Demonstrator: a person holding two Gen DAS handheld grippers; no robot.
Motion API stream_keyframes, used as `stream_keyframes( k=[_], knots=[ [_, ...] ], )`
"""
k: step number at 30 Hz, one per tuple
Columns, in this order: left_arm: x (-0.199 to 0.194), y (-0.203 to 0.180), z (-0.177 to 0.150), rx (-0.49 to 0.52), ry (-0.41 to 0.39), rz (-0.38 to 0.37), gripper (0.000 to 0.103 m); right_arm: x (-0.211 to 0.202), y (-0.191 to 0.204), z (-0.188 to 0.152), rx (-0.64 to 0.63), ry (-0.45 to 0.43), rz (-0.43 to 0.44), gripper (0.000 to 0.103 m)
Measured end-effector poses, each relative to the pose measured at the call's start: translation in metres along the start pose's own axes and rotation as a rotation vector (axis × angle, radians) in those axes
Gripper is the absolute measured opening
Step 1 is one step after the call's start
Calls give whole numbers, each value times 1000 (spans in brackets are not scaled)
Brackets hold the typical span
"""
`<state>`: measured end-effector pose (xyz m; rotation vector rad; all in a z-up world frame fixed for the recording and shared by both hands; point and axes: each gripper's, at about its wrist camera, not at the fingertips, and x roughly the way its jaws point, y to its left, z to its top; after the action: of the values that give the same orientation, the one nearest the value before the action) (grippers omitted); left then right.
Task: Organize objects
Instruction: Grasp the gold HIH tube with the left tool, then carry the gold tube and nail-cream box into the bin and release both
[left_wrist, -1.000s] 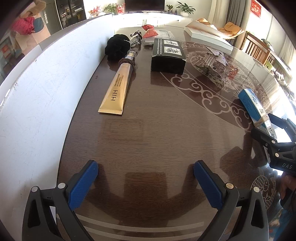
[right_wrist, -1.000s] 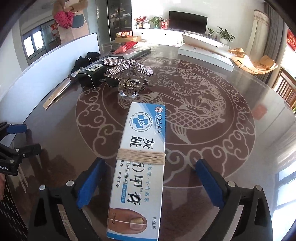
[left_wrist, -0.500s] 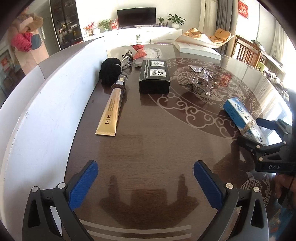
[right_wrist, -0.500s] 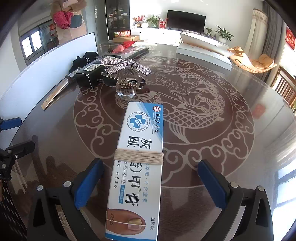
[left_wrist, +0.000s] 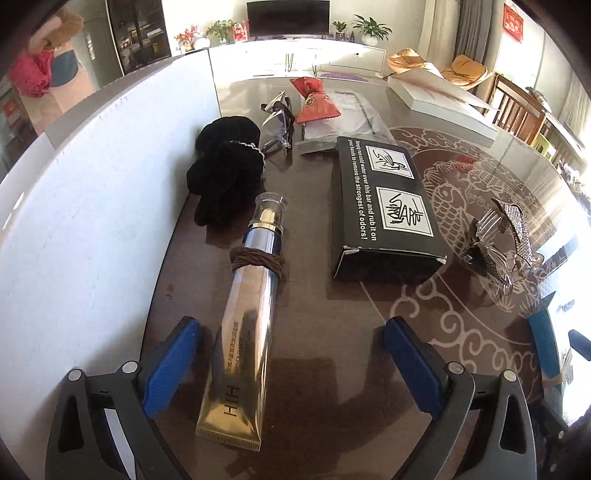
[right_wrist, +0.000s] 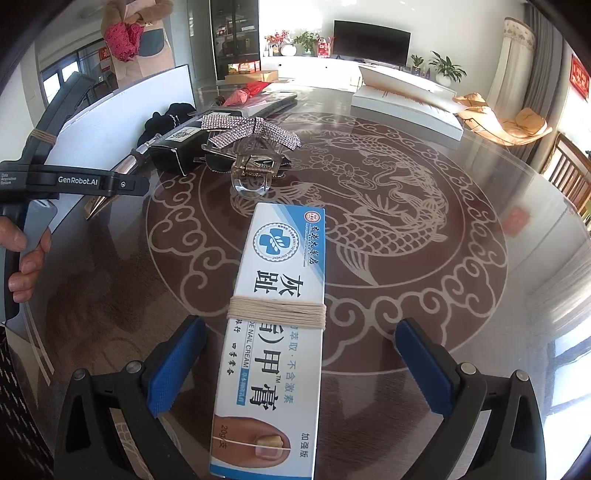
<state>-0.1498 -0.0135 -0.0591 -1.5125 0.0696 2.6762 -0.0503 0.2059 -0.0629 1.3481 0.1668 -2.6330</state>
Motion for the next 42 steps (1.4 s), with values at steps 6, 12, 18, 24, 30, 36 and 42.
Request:
stream_keyframes(
  k=[6, 12, 18, 24, 30, 36, 42],
  knots=[
    [-27, 10, -21, -16, -43, -63, 26, 0, 0, 0, 0, 0, 1, 102],
    [-46, -2, -57, 3, -36, -59, 37, 0, 1, 0, -2, 0, -3, 103],
    [-28, 1, -44, 15, 3, -4, 82, 0, 0, 0, 8, 2, 7, 103],
    [-37, -4, -51, 40, -66, -22, 25, -3, -1, 16, -1, 87, 43, 75],
    [-75, 2, -71, -59, -131, -165, 25, -18, 7, 23, -26, 121, 93, 44],
    [-146, 24, -85, -160, -282, -232, 24, -58, 18, 44, 44, 53, 199, 44],
    [-212, 88, -83, -259, -393, -193, 24, -87, 90, 105, -40, -23, 334, 44]
  ],
)
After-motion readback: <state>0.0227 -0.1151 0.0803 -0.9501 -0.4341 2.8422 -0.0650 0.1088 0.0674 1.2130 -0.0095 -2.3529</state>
